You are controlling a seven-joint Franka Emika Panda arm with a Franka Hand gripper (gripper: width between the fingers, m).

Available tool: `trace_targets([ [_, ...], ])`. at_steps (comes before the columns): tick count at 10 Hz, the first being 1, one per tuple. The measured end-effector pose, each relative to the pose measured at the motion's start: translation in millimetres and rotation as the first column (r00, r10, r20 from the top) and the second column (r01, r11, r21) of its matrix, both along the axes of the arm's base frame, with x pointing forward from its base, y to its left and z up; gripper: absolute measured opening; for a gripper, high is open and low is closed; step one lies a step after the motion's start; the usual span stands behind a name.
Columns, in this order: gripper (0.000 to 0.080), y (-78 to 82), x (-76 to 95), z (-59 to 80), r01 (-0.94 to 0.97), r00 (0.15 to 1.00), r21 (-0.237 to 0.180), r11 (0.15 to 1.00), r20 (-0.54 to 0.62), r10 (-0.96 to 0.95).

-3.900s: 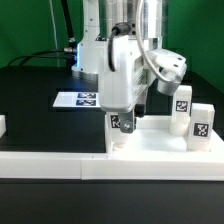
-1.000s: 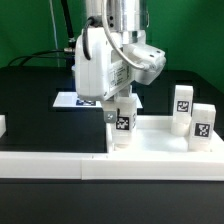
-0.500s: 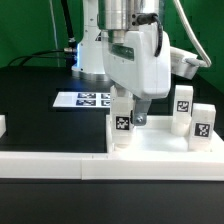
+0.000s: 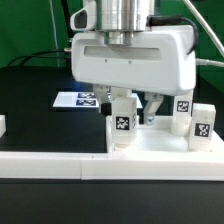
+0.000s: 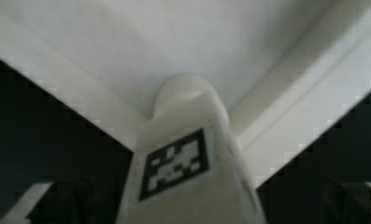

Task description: Assemble square table

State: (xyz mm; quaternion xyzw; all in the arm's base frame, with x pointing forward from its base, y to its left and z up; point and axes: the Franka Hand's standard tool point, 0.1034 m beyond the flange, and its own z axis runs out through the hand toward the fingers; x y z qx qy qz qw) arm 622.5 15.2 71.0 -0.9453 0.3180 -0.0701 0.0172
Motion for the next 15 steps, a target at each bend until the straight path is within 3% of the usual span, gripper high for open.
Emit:
trace_targets([
  [6,0.0649,-9.3,0.1,-0.1,-0.341,0.94,-0.06,0.938,-0.02,0.341],
  [9,0.0623,-10.7,0.1,-0.1,-0.361,0.932,-0.066,0.93,-0.023,0.361],
  [11,0.0284,-10.3,0.0,-0.4,-0.232,0.973,-0.047,0.972,-0.013,0.231],
  [15,0.0287,-11.5,-0.5,-1.0,0.004,1.0,-0.016,1.0,-0.004,-0.004],
])
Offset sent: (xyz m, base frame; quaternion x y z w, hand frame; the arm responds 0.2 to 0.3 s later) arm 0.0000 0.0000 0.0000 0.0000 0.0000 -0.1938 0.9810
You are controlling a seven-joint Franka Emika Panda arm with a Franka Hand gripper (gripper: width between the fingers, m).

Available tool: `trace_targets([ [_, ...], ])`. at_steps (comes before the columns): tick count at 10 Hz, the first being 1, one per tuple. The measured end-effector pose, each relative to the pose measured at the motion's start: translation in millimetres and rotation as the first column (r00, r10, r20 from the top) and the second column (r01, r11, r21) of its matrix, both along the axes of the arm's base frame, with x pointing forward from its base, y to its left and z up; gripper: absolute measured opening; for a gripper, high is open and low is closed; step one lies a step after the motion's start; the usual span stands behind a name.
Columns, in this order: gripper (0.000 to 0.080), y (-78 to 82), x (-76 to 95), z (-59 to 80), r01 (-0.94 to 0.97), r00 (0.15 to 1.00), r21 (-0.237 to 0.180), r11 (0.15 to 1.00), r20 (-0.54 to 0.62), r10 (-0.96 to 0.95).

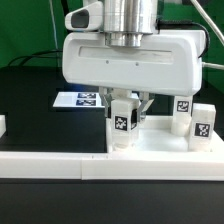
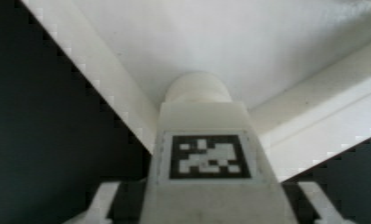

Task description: Assemble square table

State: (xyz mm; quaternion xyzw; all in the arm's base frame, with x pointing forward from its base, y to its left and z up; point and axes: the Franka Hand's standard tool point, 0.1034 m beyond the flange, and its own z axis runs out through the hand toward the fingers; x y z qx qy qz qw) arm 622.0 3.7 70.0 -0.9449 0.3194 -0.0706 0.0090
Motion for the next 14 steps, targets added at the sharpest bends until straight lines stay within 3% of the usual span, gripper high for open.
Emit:
trace_targets([
  [2,0.0287,-0.8,-0.3,-0.9,0.356,0.934,0.026,0.934,0.007,-0.356],
  [4,0.0288,-1.2,-1.6,-1.3,0.646,0.762,0.066,0.76,-0.012,-0.647],
  [6,0.0288,1.5,-2.6,-2.3,0.895,0.435,0.149,0.421,-0.081,-0.897],
  [7,0.0288,1.6,-2.7,-2.8,0.934,0.333,0.172,0.312,-0.108,-0.937],
  [8,0.0288,2.3,-2.8,-2.9,0.948,0.284,0.179,0.262,-0.114,-0.952],
  [10,0.0315,2.1,-3.0,-3.2,0.94,0.314,0.178,0.293,-0.109,-0.943],
  [11,0.0496,3.0,-2.5,-2.9,0.935,0.328,0.179,0.306,-0.105,-0.939],
  [12,0.0496,6.2,2.7,0.7,0.845,0.512,0.199,0.496,-0.034,-0.858],
  [13,0.0616,9.2,0.2,-0.4,0.757,0.636,0.19,0.625,0.002,-0.771],
  [14,0.0639,7.4,-0.1,-1.3,0.75,0.646,0.184,0.635,0.002,-0.764],
])
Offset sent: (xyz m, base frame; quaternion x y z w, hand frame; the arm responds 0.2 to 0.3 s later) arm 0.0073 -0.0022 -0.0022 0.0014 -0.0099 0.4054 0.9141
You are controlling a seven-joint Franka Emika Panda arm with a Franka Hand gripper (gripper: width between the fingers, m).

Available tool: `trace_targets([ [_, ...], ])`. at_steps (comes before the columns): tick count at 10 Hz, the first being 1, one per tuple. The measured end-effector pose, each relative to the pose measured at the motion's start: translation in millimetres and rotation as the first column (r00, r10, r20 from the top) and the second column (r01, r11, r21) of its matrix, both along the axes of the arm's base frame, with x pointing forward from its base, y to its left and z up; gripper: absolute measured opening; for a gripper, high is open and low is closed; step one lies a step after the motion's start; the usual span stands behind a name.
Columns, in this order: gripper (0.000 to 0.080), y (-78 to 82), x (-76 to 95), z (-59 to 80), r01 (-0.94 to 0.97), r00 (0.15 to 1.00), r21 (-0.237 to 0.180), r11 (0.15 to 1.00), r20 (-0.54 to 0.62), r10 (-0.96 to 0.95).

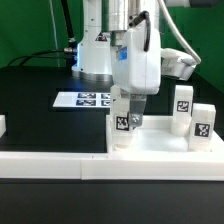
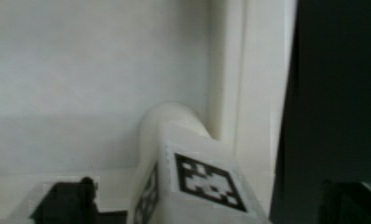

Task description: Assemble square table

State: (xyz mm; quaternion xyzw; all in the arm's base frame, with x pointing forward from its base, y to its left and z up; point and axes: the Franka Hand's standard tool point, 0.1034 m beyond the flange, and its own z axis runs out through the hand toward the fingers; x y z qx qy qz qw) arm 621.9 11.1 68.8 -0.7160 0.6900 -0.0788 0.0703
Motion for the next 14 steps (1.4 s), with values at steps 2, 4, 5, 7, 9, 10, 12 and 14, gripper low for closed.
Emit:
trace_targets([
  [2,0.0648,-1.2,0.1,-0.1,-0.13,0.992,-0.03,0.991,-0.003,0.13],
  [4,0.0649,-1.6,0.1,-0.1,-0.24,0.971,-0.054,0.969,-0.008,0.24],
  [5,0.0649,-2.2,2.8,1.7,-0.466,0.883,-0.136,0.874,-0.014,0.469],
  [7,0.0649,10.8,2.8,1.6,-0.747,0.662,-0.153,0.647,-0.087,0.744],
  [9,0.0649,7.0,4.0,1.2,-0.743,0.666,-0.165,0.648,-0.086,0.741],
  [10,0.053,7.1,4.0,1.2,-0.728,0.683,-0.162,0.667,-0.082,0.726],
  [12,0.0348,2.6,2.2,0.3,-0.686,0.726,-0.154,0.711,-0.078,0.683],
  [14,0.0293,-1.8,-1.1,-2.1,-0.548,0.836,-0.125,0.827,-0.061,0.545],
])
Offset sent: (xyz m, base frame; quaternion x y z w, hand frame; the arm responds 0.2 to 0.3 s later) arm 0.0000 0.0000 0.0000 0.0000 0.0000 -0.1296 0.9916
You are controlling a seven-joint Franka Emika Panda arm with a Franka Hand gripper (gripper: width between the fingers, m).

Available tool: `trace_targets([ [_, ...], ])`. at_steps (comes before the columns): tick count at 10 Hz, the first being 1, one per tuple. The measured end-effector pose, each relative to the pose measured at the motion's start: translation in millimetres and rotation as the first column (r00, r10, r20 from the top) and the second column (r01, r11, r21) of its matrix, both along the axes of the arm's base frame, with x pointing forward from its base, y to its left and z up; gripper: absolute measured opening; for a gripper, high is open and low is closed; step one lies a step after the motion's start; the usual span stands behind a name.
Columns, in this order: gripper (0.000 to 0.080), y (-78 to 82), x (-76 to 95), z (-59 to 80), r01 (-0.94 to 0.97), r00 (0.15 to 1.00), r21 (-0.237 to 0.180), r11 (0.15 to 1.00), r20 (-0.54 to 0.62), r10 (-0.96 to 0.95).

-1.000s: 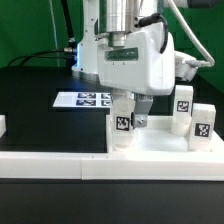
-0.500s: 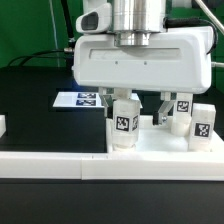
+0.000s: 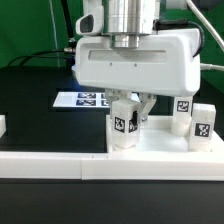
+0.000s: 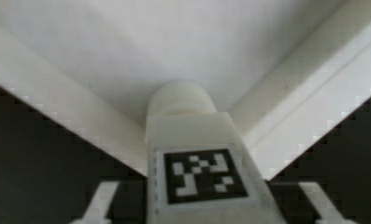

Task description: Assemble square table

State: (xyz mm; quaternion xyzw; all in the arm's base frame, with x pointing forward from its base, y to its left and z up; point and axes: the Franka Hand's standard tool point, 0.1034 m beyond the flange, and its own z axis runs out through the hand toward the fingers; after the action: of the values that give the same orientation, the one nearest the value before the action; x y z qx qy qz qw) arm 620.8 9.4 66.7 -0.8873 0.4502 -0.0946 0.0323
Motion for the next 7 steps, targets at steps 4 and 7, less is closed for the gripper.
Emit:
trace_targets([
  [4,0.0293,-3.3,0.2,-1.9,0.485,0.875,0.105,0.868,-0.039,-0.483],
  [7,0.0293,-3.5,2.7,-0.3,0.819,0.567,0.236,0.523,-0.189,-0.802],
])
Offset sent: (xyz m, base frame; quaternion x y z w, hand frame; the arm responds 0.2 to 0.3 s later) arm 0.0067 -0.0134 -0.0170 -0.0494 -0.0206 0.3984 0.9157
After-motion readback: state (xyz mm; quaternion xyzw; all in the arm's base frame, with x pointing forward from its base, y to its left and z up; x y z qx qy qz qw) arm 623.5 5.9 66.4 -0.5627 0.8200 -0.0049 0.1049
